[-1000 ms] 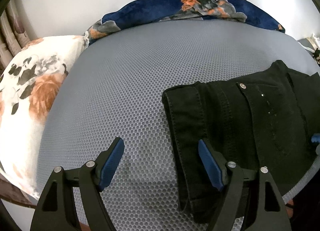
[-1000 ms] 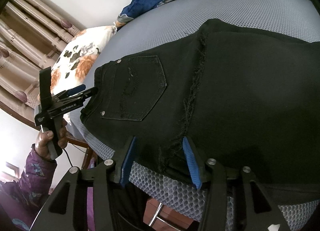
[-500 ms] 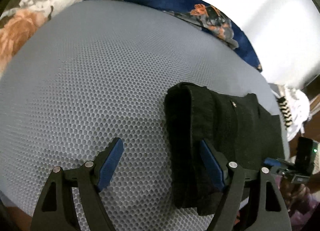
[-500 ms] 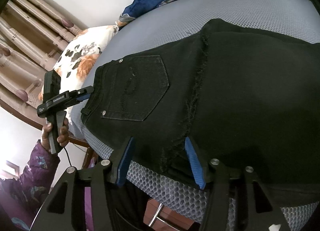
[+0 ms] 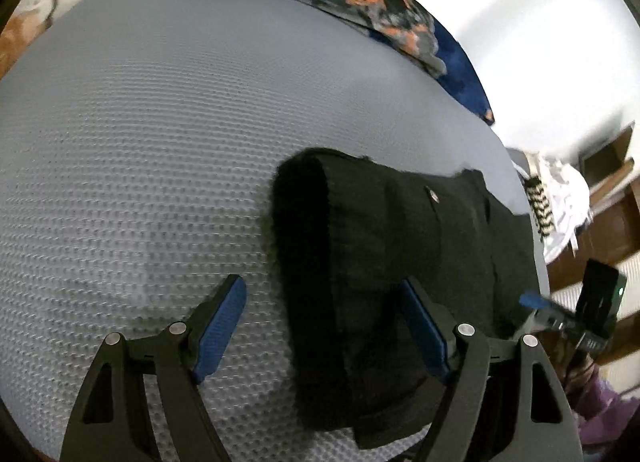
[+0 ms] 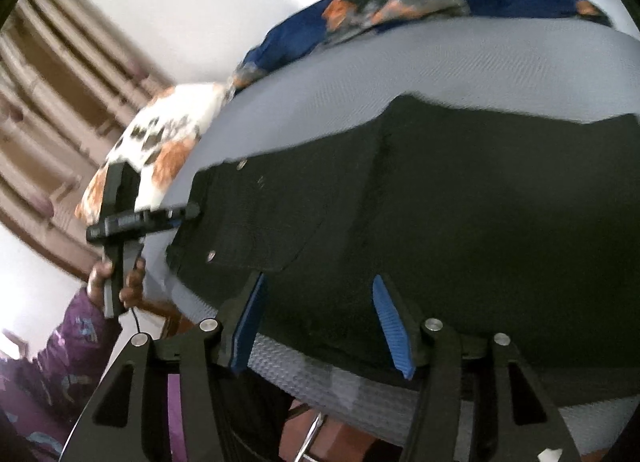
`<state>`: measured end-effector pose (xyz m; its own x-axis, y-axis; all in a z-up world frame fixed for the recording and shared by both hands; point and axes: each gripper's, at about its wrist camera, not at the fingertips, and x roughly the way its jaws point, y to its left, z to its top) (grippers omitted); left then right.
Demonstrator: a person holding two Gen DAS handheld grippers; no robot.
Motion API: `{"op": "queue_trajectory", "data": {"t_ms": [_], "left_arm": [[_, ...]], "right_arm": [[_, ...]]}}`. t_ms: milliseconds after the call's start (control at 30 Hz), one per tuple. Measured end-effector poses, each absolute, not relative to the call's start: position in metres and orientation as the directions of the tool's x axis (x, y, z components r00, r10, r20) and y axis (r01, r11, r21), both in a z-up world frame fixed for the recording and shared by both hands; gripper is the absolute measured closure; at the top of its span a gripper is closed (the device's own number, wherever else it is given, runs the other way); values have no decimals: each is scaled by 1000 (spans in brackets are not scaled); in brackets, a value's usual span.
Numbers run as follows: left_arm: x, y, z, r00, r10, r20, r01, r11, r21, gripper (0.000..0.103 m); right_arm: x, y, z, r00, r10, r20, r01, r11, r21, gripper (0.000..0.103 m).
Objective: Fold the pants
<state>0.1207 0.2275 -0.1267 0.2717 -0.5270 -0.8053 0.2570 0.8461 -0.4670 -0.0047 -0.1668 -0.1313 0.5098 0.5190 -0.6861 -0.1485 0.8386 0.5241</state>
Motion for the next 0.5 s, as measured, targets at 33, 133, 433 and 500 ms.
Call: {"op": "queue_trajectory", "data": {"t_ms": [33,133,433,500], "left_arm": [[120,225,-127,272,-521,-809,260,849,-460,24],[119,221,-127,264,-548,-793,276,831,-482,24],[118,214,-126,326,-501,-802,243,864,-441,50],[116,220,-127,334,-505,-796,224,863,-453,55]], "right_arm": [[-7,-175,-129,520,508,-687,-131,842,523,49],[-15,-196,-125,537,465,-704,-80,858,507,49],[-39,-284,-116,640,250,-727,145,890,433,49],[-36,-298,-113,653,240,-718,156,885,438,49]]}}
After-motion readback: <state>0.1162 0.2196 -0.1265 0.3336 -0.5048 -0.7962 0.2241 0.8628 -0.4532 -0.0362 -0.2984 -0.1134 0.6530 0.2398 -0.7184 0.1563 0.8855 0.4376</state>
